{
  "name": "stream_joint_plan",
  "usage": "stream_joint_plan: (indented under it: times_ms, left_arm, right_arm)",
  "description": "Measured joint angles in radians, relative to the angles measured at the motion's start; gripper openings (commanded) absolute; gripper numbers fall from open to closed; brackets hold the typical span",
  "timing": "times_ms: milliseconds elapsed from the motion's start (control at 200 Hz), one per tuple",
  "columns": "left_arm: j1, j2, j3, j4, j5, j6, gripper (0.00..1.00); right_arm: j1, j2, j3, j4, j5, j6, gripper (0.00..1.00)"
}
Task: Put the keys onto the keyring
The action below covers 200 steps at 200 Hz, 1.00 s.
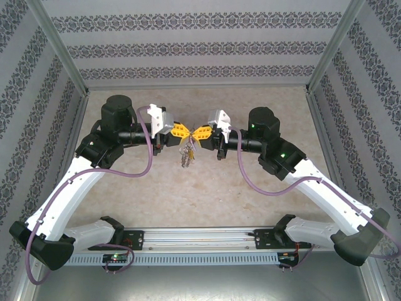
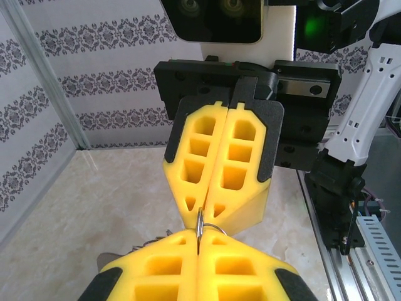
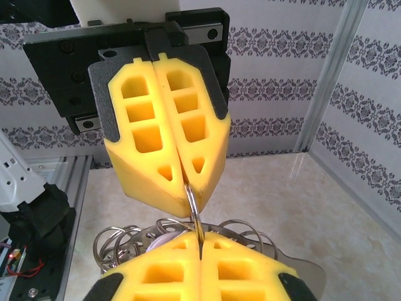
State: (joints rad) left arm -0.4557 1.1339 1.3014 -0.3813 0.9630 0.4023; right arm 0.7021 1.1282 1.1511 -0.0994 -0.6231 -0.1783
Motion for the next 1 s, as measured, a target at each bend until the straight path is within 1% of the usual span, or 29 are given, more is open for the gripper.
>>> stream_joint_plan:
  times_ms: [330, 784, 834, 899, 999]
  left_arm:
    - [-0.001, 0.0, 0.0, -0.028, -0.028, 0.021, 0.0]
    - [-0.001, 0.0, 0.0, -0.037, -0.021, 0.034, 0.0]
    - [-0.001, 0.0, 0.0, -0.037, -0.021, 0.031, 0.0]
    - [-0.001, 0.0, 0.0, -0.035, -0.019, 0.026, 0.0]
    - [-0.001, 0.0, 0.0, -0.032, -0.012, 0.015, 0.0]
  right_arm:
    - [-0.006, 0.0, 0.005, -0.033, 0.0, -0.023, 0.0]
    - [-0.006, 0.005, 0.013, -0.047, -0.02, -0.03, 0.0]
    - [-0.006, 0.007, 0.013, -0.046, -0.022, -0.03, 0.04]
    - [-0.006, 0.008, 0.014, -0.046, -0.023, -0.029, 0.12]
    - [-0.006, 0.009, 0.016, -0.042, -0.023, -0.03, 0.17]
